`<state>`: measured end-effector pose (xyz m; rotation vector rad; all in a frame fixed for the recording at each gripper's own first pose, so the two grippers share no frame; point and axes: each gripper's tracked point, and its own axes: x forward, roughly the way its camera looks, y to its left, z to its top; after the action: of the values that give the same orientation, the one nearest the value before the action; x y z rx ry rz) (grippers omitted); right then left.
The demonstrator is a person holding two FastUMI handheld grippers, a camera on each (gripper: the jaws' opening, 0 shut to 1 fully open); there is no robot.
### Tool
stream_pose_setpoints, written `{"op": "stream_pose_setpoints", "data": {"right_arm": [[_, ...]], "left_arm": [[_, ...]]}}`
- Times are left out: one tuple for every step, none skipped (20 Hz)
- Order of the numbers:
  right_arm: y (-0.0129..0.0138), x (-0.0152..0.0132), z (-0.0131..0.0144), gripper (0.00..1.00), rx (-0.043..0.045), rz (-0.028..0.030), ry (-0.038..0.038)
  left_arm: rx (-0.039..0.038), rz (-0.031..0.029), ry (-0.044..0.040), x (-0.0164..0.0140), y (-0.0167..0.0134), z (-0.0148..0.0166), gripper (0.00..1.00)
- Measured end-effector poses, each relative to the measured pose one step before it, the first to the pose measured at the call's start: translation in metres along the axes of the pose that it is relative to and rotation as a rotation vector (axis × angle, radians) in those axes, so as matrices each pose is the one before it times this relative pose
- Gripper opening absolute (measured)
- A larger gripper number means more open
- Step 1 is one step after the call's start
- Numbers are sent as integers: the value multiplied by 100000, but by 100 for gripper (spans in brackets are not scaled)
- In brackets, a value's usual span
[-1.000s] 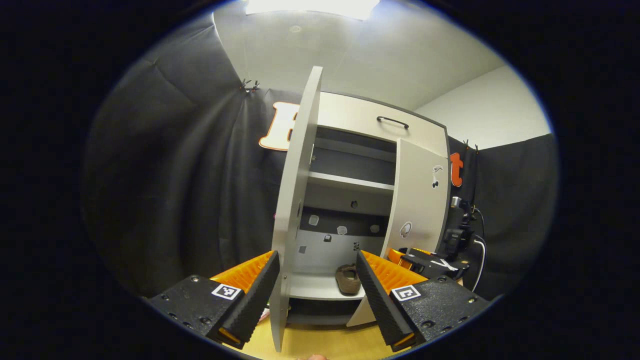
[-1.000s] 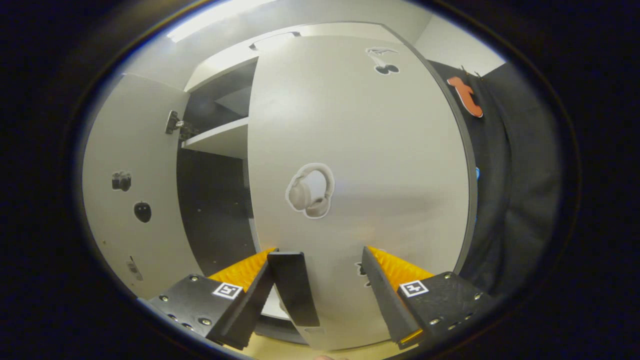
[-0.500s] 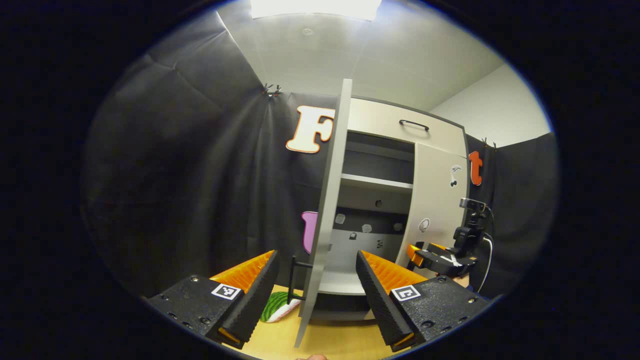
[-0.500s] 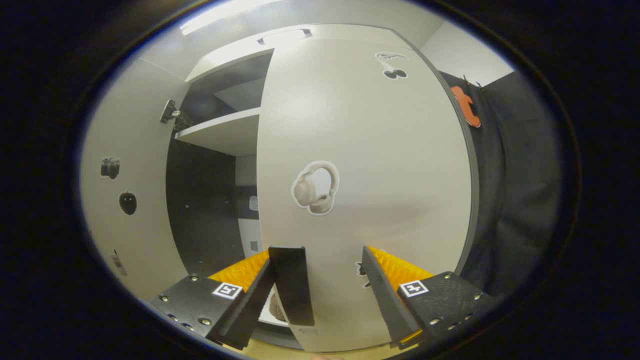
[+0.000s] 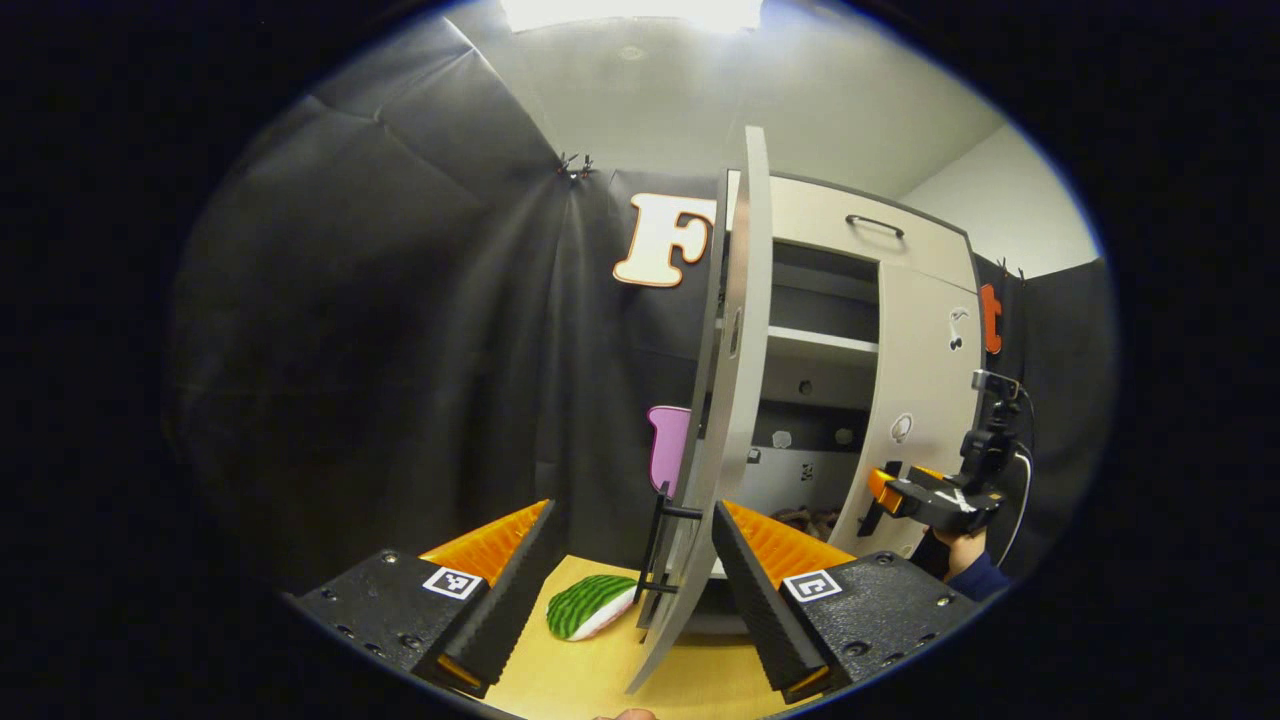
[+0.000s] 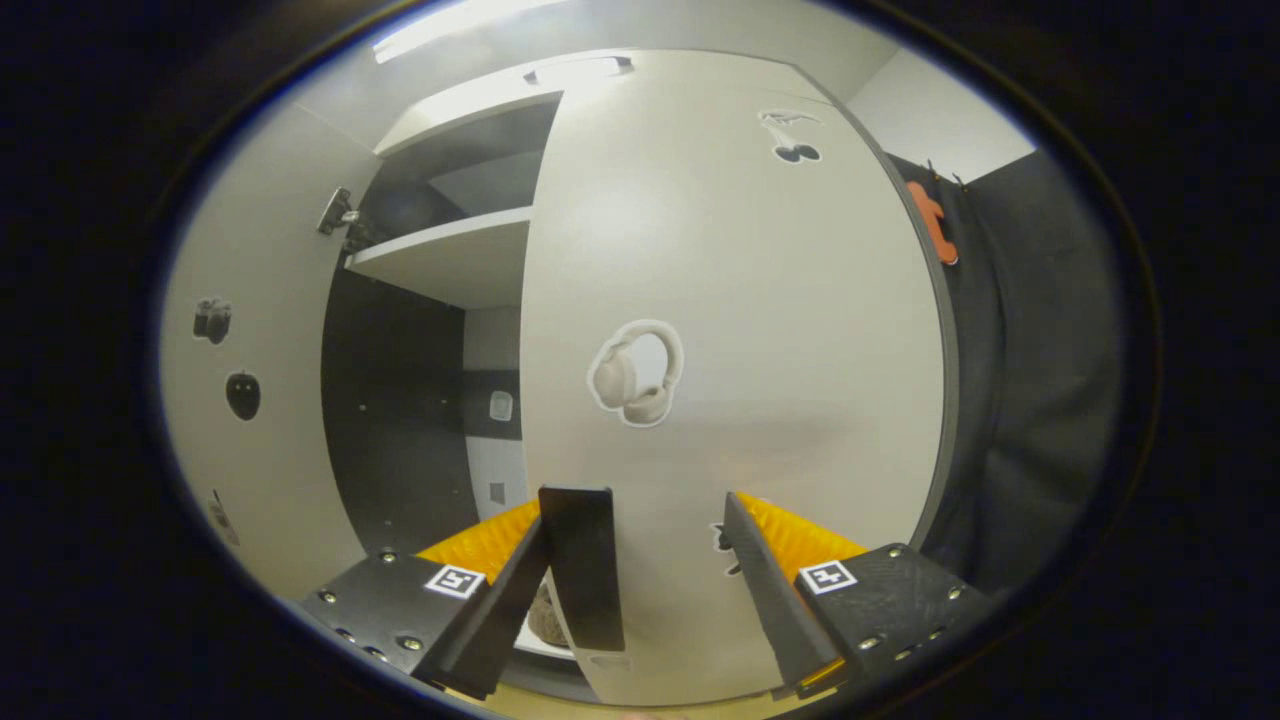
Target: Grab one shoe with the right hand and put it into the shoe cabinet, grab the other shoe with the left hand and put it into the shoe cabinet; then close the right door with the right hand and the left door with the left hand.
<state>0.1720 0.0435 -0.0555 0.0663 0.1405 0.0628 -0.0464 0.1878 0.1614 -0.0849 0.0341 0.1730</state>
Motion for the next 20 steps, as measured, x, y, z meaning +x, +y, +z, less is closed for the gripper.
{"op": "stream_pose_setpoints", "data": {"right_arm": [[9, -35, -34, 98, -249, -204, -127], [-17, 48, 30, 98, -456, -205, -191], [29, 7, -70, 97, -585, -168, -212], [17, -6, -16, 98, -632, -128, -283], [39, -46, -58, 98, -574, -123, -159], [24, 10, 4, 98, -446, -98, -275], [-20, -8, -29, 99, -420, -73, 113], [26, 54, 47, 99, -489, -11, -246], [-9, -34, -55, 99, -466, -54, -27], [9, 5, 67, 99, -385, 59, -261], [31, -55, -33, 99, -22, 158, -238], [5, 3, 8, 99, 1, 431, -131], [55, -78, -26, 99, 169, 686, 285], [35, 9, -75, 97, 596, 953, 755], [2, -123, -227, 99, 1695, 884, 1400], [-1, -132, -46, 99, 2571, 955, 919], [30, -277, 168, 99, 2414, 1122, -387], [34, -222, 257, 98, 1318, 1106, -660], [1, -254, 172, 100, 0, 679, -623], [19, -212, 155, 99, -941, 447, -505]], "left_arm": [[-285, -98, 1060, 373, 340, -622, 94], [-369, 59, 1963, 449, 386, -691, 94], [-161, -141, 1890, 481, 281, -713, 94], [-204, -252, 1712, 492, 207, -617, 94], [-389, -772, 1515, 439, 32, -513, 94], [-646, -451, 1607, 393, 123, -522, 94], [-582, -302, 1464, 387, 96, -575, 94], [-677, -732, 919, 221, 64, -276, 94], [-726, -1354, 640, 192, -17, -260, 94], [-546, -1701, 555, 163, -142, -206, 100], [-123, -1100, 564, 212, -27, -215, 94], [654, -1091, 539, 345, 10, -185, 94], [229, -1323, 471, 146, -207, -163, 88], [-105, -1787, 77, 154, -288, 81, 93], [325, -1397, 753, -9, -154, -102, 92], [873, -843, 268, 198, -94, 44, 85], [1411, -498, 153, 93, -46, -33, 89], [1942, -42, -34, 124, -141, 143, 87], [1539, -47, -144, 5, -193, 125, 81], [1563, -287, -1, 17, -177, 94, 87]]}}
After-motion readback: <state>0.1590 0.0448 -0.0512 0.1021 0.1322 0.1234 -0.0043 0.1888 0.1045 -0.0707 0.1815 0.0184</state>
